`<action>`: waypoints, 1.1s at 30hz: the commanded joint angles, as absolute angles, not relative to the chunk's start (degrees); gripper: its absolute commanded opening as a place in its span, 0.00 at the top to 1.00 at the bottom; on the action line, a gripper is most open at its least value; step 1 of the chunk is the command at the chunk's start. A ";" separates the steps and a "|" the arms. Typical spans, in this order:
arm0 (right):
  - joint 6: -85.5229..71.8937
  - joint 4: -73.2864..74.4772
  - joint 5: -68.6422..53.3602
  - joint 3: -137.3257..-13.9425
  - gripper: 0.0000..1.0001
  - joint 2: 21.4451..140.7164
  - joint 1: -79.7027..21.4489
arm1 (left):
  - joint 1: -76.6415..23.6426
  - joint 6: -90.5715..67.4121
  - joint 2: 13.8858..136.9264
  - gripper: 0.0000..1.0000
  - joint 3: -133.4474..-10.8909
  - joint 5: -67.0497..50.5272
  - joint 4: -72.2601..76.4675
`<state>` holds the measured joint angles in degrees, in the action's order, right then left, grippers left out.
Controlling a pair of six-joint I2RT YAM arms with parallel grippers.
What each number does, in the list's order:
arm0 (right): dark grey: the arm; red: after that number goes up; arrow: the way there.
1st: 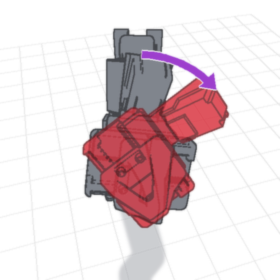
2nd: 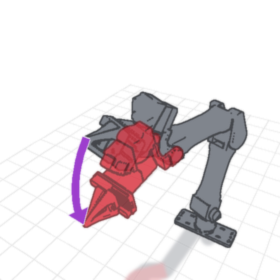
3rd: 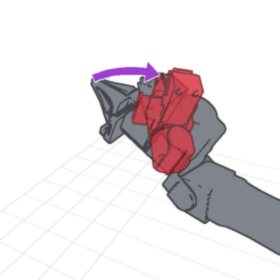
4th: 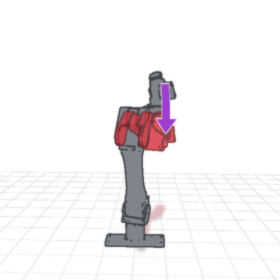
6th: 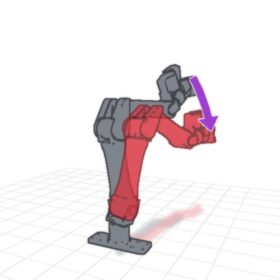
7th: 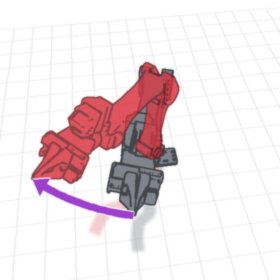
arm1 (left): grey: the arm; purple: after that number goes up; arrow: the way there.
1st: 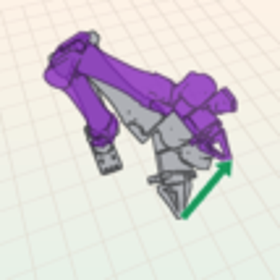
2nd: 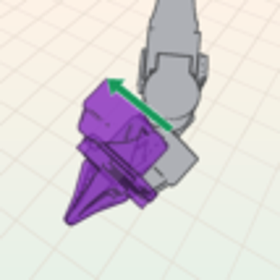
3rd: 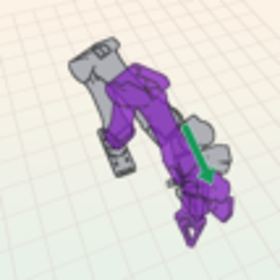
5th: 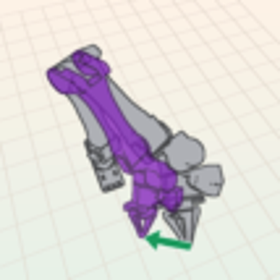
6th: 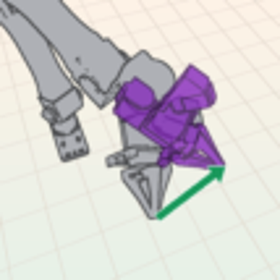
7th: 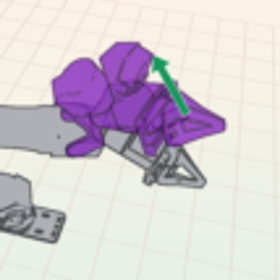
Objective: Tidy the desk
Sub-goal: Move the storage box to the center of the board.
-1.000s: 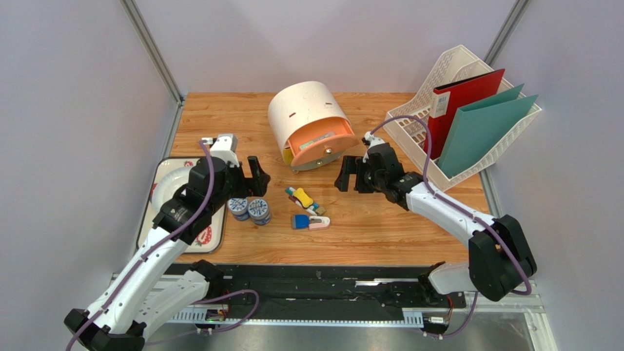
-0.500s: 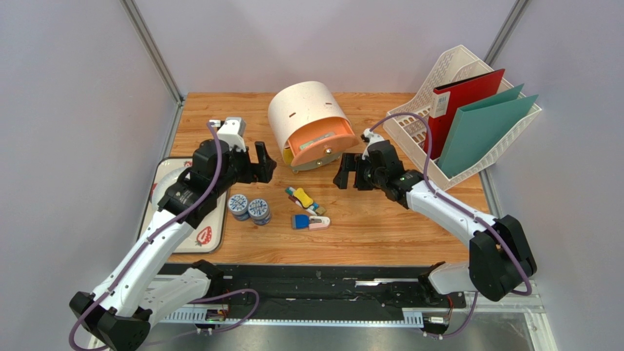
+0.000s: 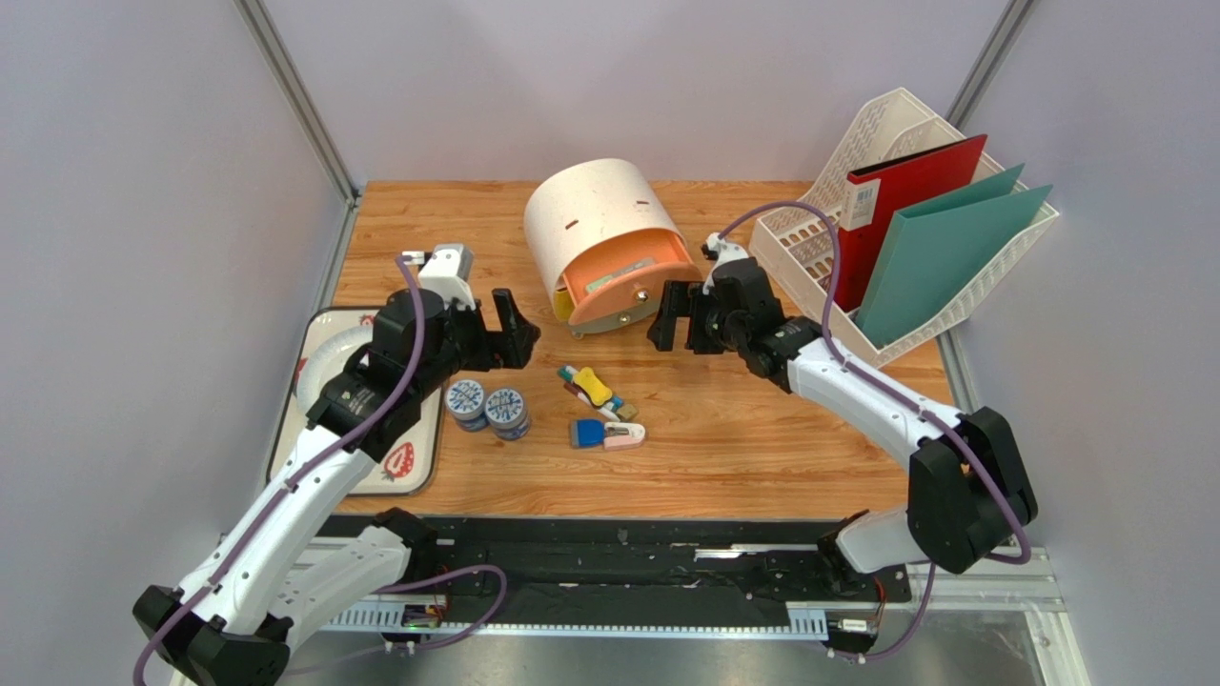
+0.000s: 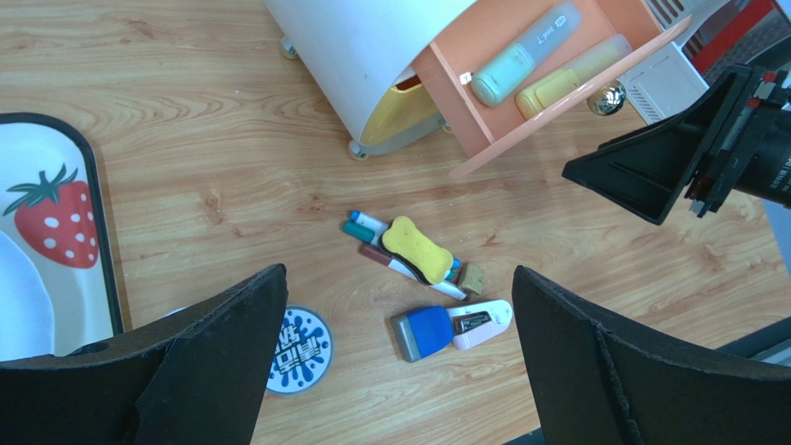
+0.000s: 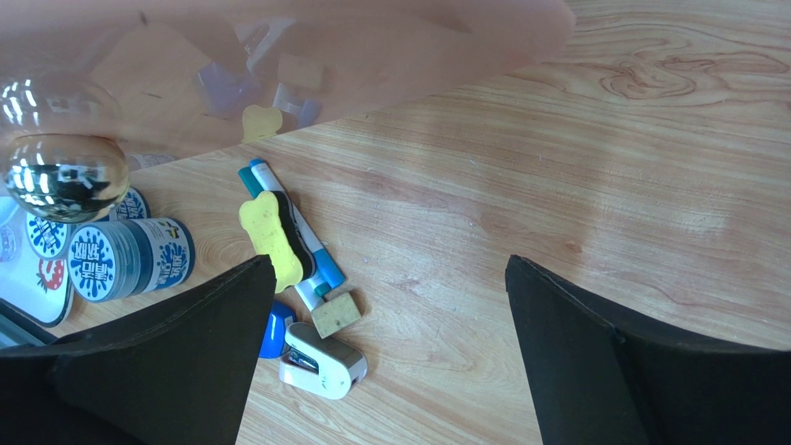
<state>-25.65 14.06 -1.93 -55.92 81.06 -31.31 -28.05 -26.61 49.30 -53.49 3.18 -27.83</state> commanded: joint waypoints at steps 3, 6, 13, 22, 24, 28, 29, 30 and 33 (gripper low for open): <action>-28.30 10.28 0.00 -53.97 0.01 80.33 -30.85 | -27.77 -27.51 47.20 0.01 -51.68 2.29 -25.23; -28.83 11.16 2.90 -53.18 0.00 80.24 -30.06 | -27.77 -27.33 48.51 0.01 -51.15 2.72 -24.35; -29.71 12.13 1.76 -51.33 0.00 78.76 -28.30 | -27.77 -27.77 57.72 0.01 -51.07 7.38 -22.24; -30.15 12.57 0.97 -47.64 0.00 73.22 -28.30 | -27.25 -28.65 67.74 0.01 -52.55 10.02 -12.14; -30.67 12.39 -1.31 -46.41 0.00 72.25 -28.39 | -26.98 -28.74 70.39 0.01 -53.61 11.07 -11.25; -31.73 10.47 -3.86 -44.21 0.01 70.06 -28.56 | -26.28 -29.27 76.62 0.01 -55.89 12.22 -8.45; -31.64 10.02 -4.56 -43.69 0.01 69.79 -28.39 | -26.11 -29.35 77.42 0.01 -56.25 12.22 -8.09; -31.38 9.24 -5.27 -42.90 0.01 69.52 -28.39 | -25.93 -29.44 78.30 0.01 -56.60 12.30 -7.74; -30.24 8.44 -7.90 -41.93 0.02 69.43 -28.48 | -24.79 -29.62 81.29 0.01 -58.35 11.34 -7.03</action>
